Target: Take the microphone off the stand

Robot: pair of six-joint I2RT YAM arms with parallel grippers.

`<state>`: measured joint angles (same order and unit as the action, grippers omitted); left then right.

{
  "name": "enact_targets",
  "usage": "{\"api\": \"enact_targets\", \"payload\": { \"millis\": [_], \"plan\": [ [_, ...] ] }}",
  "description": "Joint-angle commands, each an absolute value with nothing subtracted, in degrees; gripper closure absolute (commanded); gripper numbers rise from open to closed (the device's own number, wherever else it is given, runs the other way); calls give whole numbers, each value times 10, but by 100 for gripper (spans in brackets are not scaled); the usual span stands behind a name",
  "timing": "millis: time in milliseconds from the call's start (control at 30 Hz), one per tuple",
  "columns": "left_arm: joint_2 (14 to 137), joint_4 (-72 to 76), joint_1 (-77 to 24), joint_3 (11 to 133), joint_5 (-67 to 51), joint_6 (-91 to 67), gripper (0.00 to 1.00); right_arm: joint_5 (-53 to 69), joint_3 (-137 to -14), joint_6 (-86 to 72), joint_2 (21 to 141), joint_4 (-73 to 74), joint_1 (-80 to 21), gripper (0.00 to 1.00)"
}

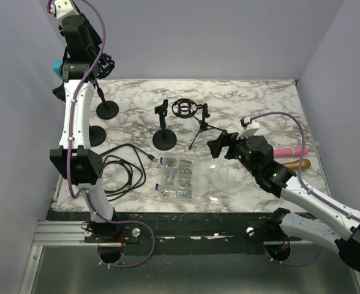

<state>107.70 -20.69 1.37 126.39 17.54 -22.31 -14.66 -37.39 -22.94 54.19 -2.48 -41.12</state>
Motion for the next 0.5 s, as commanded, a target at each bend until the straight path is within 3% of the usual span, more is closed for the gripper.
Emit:
{"api": "enact_targets", "payload": {
  "millis": [0, 200, 467],
  "plan": [
    [1039, -192, 10, 1298, 188, -192, 100, -127, -396, -244, 541, -5, -408, 0],
    [986, -213, 2, 1277, 133, -239, 100, -124, -400, -254, 537, -1, -408, 0],
    [859, -187, -41, 1101, -51, -319, 100, -119, -403, -283, 525, -1, -408, 0]
  ]
}}
